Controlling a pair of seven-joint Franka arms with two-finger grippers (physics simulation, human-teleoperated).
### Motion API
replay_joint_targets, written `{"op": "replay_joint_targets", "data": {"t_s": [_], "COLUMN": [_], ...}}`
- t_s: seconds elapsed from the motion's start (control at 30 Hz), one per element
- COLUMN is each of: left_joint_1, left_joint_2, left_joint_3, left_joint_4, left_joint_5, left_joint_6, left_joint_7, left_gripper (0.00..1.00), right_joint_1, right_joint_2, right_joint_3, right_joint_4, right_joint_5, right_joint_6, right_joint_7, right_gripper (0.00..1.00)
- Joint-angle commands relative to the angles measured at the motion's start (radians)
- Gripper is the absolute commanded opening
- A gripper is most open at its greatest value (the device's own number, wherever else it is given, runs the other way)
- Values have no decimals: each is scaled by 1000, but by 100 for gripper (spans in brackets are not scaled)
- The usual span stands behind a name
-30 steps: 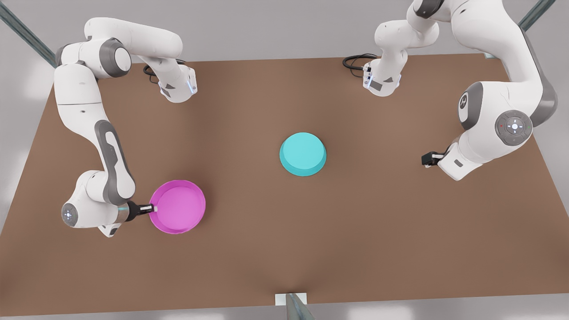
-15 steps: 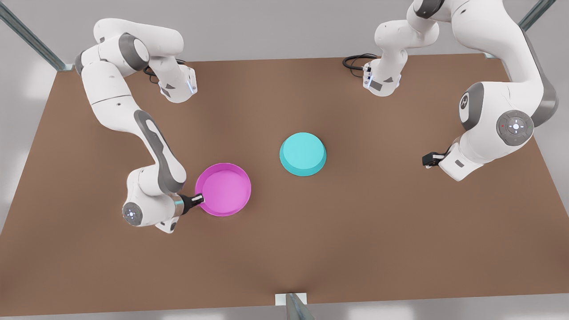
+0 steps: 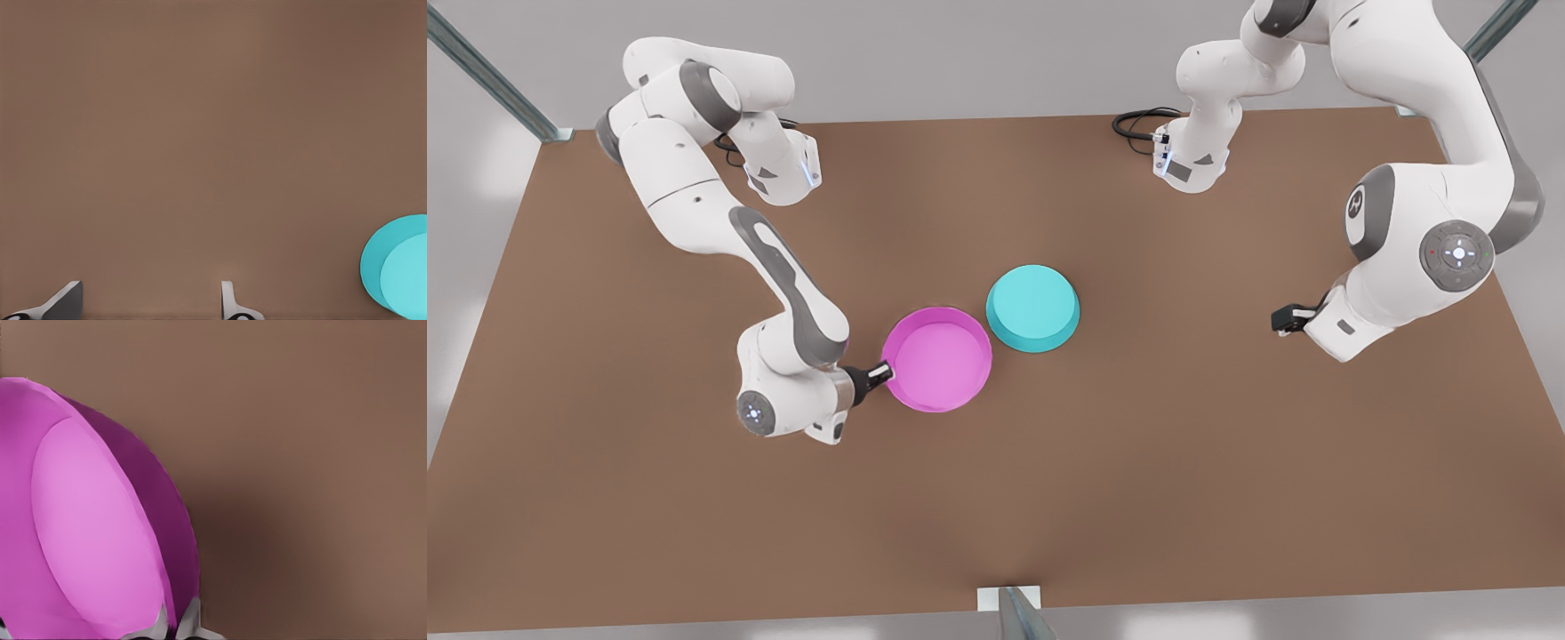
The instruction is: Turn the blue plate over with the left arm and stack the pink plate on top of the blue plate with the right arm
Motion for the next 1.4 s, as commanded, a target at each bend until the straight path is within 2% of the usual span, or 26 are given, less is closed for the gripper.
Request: {"op": "replay_joint_targets", "data": {"t_s": [0.0,0.37,0.57,0.73,0.77,0.8,1.0,1.07,1.13,1.17,1.2,1.23,1.27,1.3,1.37], "left_joint_1": [0,2,2,2,2,2,2,2,2,2,2,2,2,2,2], "left_joint_2": [0,0,0,0,0,0,1,1,-2,-2,-3,-2,-3,-3,-3], "left_joint_3": [0,0,0,0,0,0,0,0,0,0,0,0,0,0,0], "left_joint_4": [0,0,0,0,0,0,0,0,0,0,0,0,0,0,0], "left_joint_5": [0,0,0,0,0,0,0,0,0,0,0,0,0,0,0], "left_joint_6": [0,-3,-5,-6,-6,-6,-6,-6,-6,-6,-6,-6,-6,-6,-6], "left_joint_7": [0,0,0,0,0,0,0,0,0,-2,-2,-2,-2,-2,-2], "left_gripper": [100,100,100,100,100,100,100,100,100,100,100,100,100,100,100], "right_joint_1": [8,149,291,319,321,331,310,256,206,112,49,46,-21,-35,-51], "right_joint_2": [0,9,6,2,2,2,0,-26,-195,-262,-394,-514,-597,-592,-589], "right_joint_3": [0,-1,0,36,37,37,36,34,23,17,-108,-253,-277,-282,-282], "right_joint_4": [0,-3,-17,-54,-58,-57,-51,37,150,189,150,89,3,58,55], "right_joint_5": [-6,20,31,31,31,31,28,5,-372,-441,-470,-373,-302,-302,-319], "right_joint_6": [0,107,152,189,196,206,199,92,-32,-149,-239,-342,-350,-388,-390], "right_joint_7": [2,136,174,202,205,223,222,213,217,220,213,213,210,208,216], "right_gripper": [21,21,21,21,54,100,100,100,100,100,100,100,100,100,100]}}
